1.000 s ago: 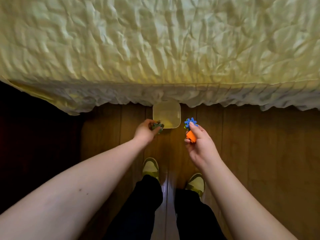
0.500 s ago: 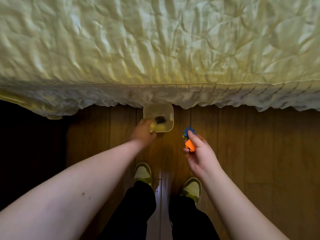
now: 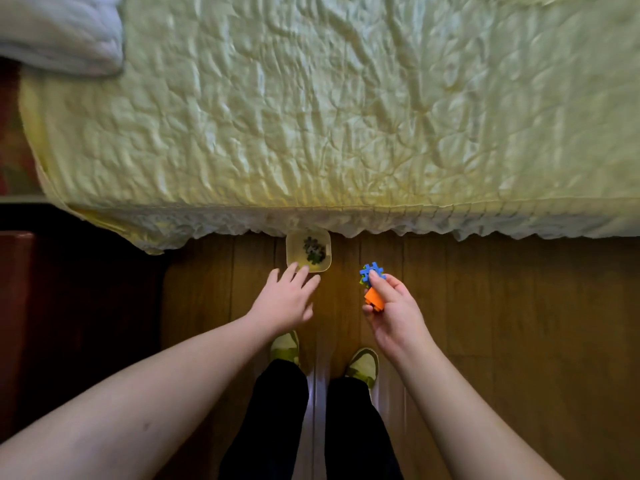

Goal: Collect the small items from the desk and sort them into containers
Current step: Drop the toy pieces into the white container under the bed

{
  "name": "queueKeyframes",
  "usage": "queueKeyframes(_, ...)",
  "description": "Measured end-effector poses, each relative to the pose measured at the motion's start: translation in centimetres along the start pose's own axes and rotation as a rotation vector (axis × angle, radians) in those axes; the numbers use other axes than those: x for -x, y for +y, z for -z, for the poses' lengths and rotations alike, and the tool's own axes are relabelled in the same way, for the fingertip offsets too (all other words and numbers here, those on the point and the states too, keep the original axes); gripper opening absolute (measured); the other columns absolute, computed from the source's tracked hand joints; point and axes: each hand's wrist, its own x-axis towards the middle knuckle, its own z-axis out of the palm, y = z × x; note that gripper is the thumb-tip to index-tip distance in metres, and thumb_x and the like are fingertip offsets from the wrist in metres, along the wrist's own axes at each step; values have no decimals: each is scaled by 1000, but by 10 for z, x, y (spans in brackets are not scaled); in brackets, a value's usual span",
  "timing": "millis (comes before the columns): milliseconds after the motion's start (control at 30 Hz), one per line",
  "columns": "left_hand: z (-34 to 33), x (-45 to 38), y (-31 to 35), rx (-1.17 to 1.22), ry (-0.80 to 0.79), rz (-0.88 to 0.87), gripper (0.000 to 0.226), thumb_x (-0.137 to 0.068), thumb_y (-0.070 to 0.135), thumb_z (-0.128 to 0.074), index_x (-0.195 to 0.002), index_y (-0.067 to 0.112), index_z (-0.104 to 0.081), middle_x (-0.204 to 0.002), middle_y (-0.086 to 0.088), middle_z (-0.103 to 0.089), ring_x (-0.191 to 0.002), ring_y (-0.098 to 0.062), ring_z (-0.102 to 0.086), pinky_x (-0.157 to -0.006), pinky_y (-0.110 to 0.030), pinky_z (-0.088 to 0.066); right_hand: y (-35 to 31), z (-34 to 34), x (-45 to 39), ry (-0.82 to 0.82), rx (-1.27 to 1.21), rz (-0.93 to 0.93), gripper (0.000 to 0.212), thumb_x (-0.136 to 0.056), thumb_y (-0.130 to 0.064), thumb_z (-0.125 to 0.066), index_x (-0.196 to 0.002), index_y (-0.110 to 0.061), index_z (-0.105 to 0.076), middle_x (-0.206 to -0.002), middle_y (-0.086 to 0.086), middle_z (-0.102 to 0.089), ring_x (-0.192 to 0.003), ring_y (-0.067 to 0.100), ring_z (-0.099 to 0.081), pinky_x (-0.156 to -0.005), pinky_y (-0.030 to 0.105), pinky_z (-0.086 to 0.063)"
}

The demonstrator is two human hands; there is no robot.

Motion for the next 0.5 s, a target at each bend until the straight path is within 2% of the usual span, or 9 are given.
queueKeyframes(133, 50, 47, 31, -77, 13, -82, 60, -97, 51, -27, -150, 23, -22, -158, -9, -26, -146, -30, -16, -116, -53, -12, -23, 22, 67, -9, 26, 67, 28, -84, -17, -71, -108, -14, -58, -97, 9, -59, -73, 14, -56, -44, 18, -45)
queueKeyframes(233, 98, 78, 63, -88, -9, -100, 62, -97, 56, -17, -151, 24, -20, -159, -8, -23, -147, -30, -13, -118, -54, -6, -38, 46, 119, -28, 38, 136, 21, -85, -15, -70, -102, -14, -58, -99, 10, -58, -72, 15, -53, -44, 19, -44)
queueKeyframes(367, 162, 125, 127, -133, 17, -219, 63, -97, 59, -17, -150, 24, -25, -158, -7, -26, -147, -29, -16, -118, -56, -9, -51, 86, 196, 38, -6, 225, 21, -87, -9, -67, -103, -10, -55, -102, 13, -55, -70, 15, -50, -43, 19, -42)
queueKeyframes(500, 216, 172, 194, -219, 30, -409, 63, -97, 58, -19, -150, 24, -26, -158, -6, -26, -147, -29, -15, -117, -56, -11, -45, 134, 259, 135, -28, 280, 23, -84, -17, -73, -103, -15, -59, -106, 11, -58, -80, 18, -53, -51, 23, -47)
